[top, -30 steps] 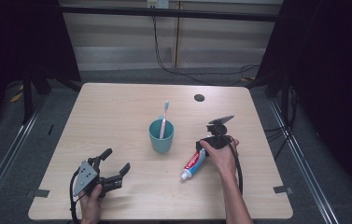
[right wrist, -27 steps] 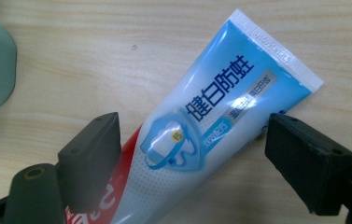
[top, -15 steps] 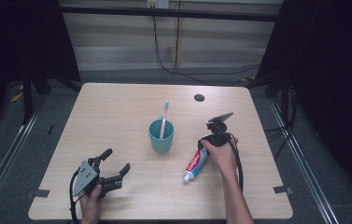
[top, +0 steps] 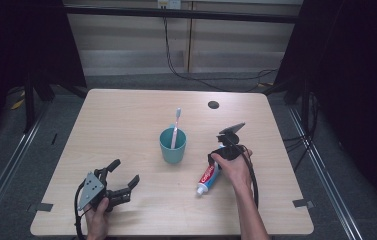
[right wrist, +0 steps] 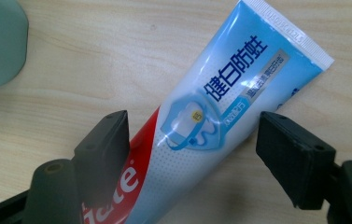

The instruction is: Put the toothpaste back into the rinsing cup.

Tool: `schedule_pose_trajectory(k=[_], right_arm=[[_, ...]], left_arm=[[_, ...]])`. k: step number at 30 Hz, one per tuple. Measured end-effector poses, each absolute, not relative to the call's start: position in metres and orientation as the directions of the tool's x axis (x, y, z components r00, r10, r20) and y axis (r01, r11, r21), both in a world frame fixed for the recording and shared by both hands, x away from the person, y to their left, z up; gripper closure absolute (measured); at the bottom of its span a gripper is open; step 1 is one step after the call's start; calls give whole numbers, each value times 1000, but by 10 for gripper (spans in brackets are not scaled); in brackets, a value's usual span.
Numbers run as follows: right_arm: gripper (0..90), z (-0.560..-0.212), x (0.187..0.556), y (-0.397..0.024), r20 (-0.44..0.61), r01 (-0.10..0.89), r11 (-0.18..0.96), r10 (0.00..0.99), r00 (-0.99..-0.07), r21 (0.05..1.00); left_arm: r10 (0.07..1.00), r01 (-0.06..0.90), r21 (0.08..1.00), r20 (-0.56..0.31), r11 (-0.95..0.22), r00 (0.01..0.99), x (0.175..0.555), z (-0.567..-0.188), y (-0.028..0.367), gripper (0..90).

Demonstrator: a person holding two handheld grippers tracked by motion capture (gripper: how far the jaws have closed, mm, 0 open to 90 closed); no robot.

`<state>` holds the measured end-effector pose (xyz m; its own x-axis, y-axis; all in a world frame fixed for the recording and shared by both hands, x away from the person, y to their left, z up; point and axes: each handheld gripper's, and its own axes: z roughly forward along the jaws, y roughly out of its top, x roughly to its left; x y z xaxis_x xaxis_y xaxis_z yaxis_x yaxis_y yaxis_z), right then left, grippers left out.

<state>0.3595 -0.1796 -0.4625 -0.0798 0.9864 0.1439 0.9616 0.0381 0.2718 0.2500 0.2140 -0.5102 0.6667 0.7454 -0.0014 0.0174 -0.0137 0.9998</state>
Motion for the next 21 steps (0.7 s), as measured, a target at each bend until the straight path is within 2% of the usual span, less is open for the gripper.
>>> schedule_pose_trajectory(k=[6, 14, 18, 21], right_arm=[[231, -467, 359, -177, 176, 975, 15, 983, -55, 220], [329, -472, 352, -174, 171, 972, 63, 980, -103, 228], [395, -469, 345, -171, 136, 967, 129, 978, -161, 217], [422, -470, 341, -175, 161, 962, 158, 967, -196, 222]], left_arm=[[743, 16, 1000, 0, -14, 669, 250, -510, 214, 156], [740, 16, 1000, 0, -15, 672, 250, -510, 214, 156], [743, 18, 1000, -2, -13, 670, 250, -510, 214, 156], [743, 18, 1000, -2, -14, 670, 250, -510, 214, 156]])
